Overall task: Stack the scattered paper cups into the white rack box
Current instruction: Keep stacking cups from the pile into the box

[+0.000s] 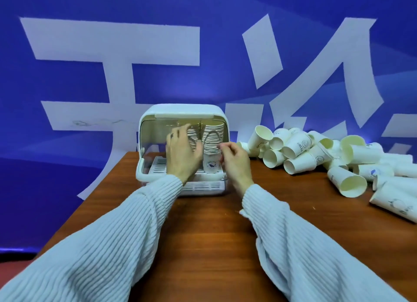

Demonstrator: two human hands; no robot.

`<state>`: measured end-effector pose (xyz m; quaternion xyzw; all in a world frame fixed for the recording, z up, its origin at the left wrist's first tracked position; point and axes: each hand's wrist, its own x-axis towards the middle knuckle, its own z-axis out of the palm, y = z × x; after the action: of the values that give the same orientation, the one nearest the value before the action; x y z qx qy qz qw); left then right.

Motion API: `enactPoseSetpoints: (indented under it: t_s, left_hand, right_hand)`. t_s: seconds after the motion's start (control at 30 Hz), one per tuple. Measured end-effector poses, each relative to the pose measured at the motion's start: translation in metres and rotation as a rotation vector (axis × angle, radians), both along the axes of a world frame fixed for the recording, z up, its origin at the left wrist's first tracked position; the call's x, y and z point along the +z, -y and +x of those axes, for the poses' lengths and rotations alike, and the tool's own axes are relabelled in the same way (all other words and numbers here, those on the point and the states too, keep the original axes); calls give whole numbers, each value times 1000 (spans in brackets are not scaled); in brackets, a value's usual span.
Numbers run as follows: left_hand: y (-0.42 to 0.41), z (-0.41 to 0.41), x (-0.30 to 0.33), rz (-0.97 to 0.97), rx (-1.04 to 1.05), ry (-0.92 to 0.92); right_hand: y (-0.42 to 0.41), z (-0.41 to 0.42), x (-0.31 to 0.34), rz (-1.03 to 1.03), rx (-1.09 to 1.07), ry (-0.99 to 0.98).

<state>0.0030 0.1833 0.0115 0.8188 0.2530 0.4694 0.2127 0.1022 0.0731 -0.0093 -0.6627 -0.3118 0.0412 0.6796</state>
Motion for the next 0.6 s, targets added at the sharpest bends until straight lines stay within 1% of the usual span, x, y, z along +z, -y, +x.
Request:
enactPoseSetpoints:
  t_s: [0.03, 0.1, 0.23, 0.37, 0.53, 0.6]
  left_hand:
    - [11, 1, -3, 53, -28, 13]
    - [35, 6, -10, 83, -125, 7]
    - [83, 27, -25, -8, -281, -18]
    - [129, 59, -41, -47, -389, -105]
    - [193, 102, -57, -75, -541, -191]
    - [217, 122, -64, -61, -598, -247]
  right_hand:
    - [5, 2, -1, -5, -39, 8]
    - [19, 7, -10, -66, -76, 22]
    - [63, 18, -25, -145, -129, 85]
    - [122, 37, -39, -211, -200, 85]
    - [196, 70, -47, -319, -375, 116]
    - [227, 83, -47, -362, -528, 188]
